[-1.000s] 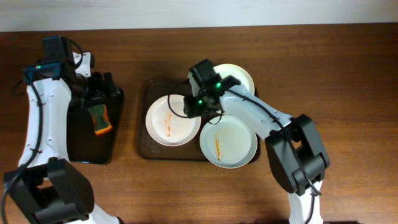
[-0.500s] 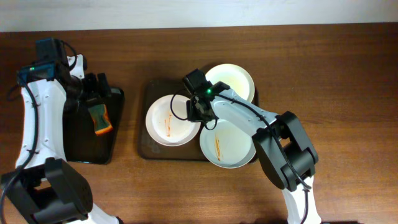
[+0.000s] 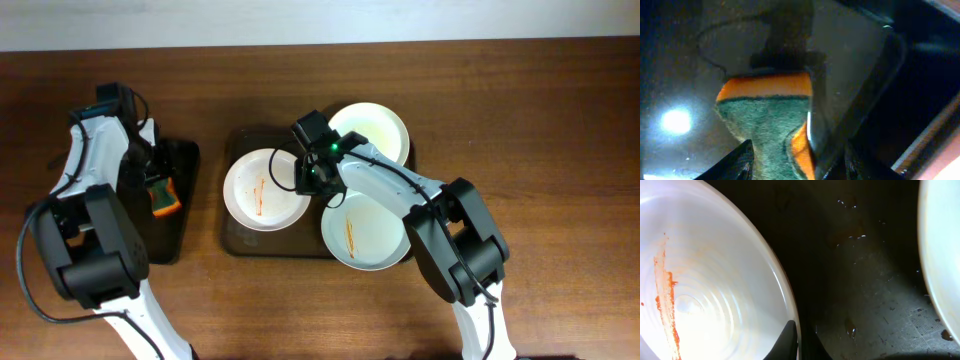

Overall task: Clean dirty plates on tray and stack at the side
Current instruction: 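Grasp the green-and-orange sponge from the black tray with the left gripper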

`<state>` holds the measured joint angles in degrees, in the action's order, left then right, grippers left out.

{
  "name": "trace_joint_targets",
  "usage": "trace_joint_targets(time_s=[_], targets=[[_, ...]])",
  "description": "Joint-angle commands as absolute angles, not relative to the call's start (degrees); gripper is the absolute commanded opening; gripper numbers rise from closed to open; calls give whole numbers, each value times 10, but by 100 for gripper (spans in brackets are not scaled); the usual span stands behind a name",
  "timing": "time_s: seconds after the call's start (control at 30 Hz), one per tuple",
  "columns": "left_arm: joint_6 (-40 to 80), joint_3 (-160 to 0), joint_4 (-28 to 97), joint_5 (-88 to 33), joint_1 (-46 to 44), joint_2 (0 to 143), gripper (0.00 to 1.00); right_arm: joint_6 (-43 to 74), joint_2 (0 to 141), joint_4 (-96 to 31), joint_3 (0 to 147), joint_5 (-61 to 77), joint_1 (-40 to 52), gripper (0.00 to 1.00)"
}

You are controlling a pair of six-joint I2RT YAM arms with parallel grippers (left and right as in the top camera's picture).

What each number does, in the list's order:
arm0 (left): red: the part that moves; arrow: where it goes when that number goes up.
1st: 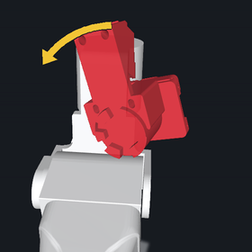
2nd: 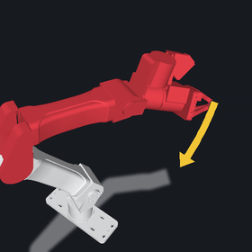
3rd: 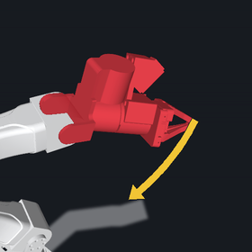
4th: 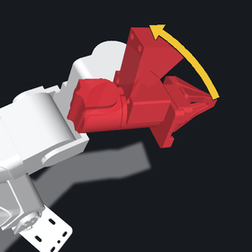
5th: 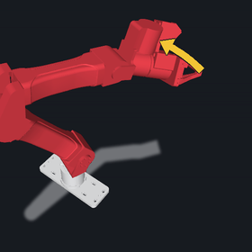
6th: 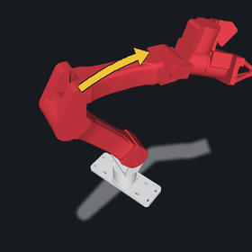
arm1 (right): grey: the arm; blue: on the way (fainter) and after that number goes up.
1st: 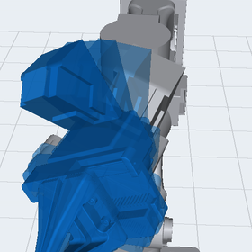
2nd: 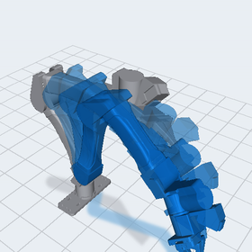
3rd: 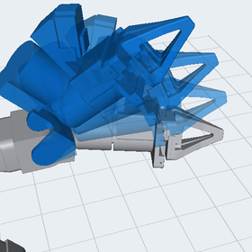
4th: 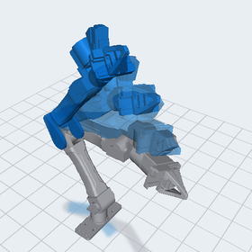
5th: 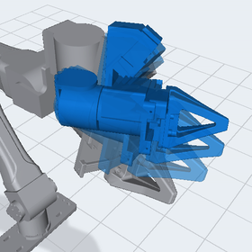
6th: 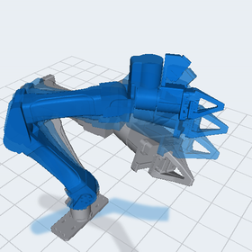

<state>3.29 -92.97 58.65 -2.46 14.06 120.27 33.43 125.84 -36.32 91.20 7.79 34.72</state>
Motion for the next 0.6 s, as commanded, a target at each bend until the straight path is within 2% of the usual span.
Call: trace_joint_targets(time_s=[0.0, 0.1, 0.13, 0.33, 0.5, 0.53, 0.57], targets=[[58, -929, 581, 13, 142, 1226, 56, 335, 1284, -366, 909, 68, 357, 4], [58, -927, 581, 23, 142, 1226, 52, 333, 1284, -366, 909, 68, 357, 4], [58, -925, 581, 26, 142, 1227, 45, 333, 1284, -368, 909, 68, 357, 4], [58, -899, 575, 28, 142, 1229, 25, 333, 1284, -368, 909, 68, 357, 4], [58, -863, 566, 26, 142, 1229, 31, 333, 1284, -368, 909, 68, 357, 4], [58, -863, 564, 26, 142, 1229, 0, 333, 1284, -368, 909, 68, 357, 4], [58, -863, 561, 26, 142, 1229, 0, 333, 1284, -368, 909, 68, 357, 4]])
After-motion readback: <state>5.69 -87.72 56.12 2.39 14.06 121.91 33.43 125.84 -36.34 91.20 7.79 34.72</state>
